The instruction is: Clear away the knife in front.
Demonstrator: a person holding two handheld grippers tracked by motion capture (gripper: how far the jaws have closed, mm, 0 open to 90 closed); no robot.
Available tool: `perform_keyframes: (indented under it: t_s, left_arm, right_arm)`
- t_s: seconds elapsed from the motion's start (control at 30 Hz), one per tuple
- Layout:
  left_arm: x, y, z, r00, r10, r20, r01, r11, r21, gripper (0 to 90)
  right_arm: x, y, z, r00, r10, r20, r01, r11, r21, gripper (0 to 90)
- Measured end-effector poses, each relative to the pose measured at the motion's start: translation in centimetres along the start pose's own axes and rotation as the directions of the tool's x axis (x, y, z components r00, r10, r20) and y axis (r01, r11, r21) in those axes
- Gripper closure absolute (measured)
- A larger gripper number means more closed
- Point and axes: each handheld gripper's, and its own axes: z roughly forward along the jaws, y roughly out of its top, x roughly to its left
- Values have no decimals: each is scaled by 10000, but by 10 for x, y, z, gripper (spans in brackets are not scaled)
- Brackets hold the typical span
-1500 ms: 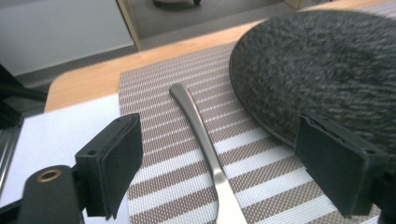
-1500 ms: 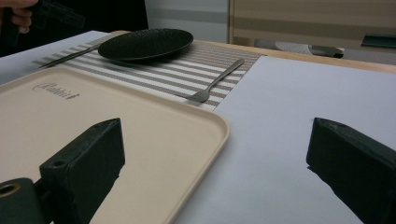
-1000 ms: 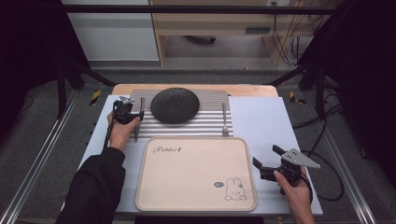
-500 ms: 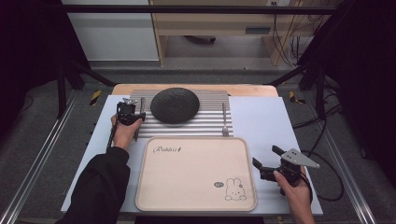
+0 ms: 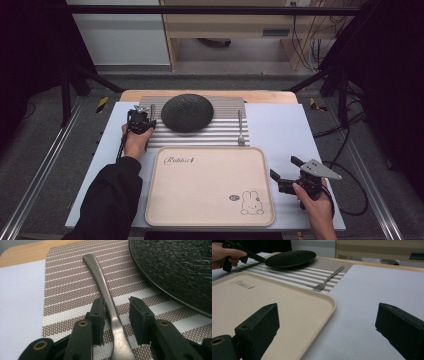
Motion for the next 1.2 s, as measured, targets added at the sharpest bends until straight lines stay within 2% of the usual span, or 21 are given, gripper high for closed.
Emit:
perform_keyframes:
  t_s: [0.03,0.27,0.4,0.63,0.73,0.87,1.03,1.1,1.2]
  left_arm:
    - [0,0,0,10000,-98,-6,98,10000,-16,671]
    - [1,0,0,9996,-106,-243,106,9999,-12,760]
    - [-1,-1,0,9993,64,-376,-63,10000,7,773]
    - [-3,0,-1,9991,-22,-433,24,10000,27,798]
    - [-1,0,-3,9992,-175,-369,178,9998,100,799]
    - [2,-2,-7,9993,-140,-343,143,9999,76,800]
    - [4,-2,-18,9992,-372,-144,369,9991,-217,800]
    - [2,-2,-25,9997,-225,0,225,9990,-379,800]
    - [-3,-1,-39,9985,123,543,-88,9979,-638,800]
  right_arm:
    - [0,0,0,10000,-6,0,6,10000,2,55]
    - [0,0,0,10000,10,-10,-10,10000,42,55]
    - [-1,0,-1,9999,105,-7,-105,9999,15,55]
    - [-1,0,-2,10000,81,-22,-81,10000,21,55]
    - [-2,0,-2,9999,98,-23,-98,10000,9,55]
    - [-2,0,-2,9999,161,-46,-161,9999,9,55]
    - [-1,0,-2,9999,82,-76,-82,10000,5,55]
    - [-1,0,-2,9999,70,-83,-70,10000,1,55]
    - [-1,0,-1,9999,115,-93,-114,9999,28,55]
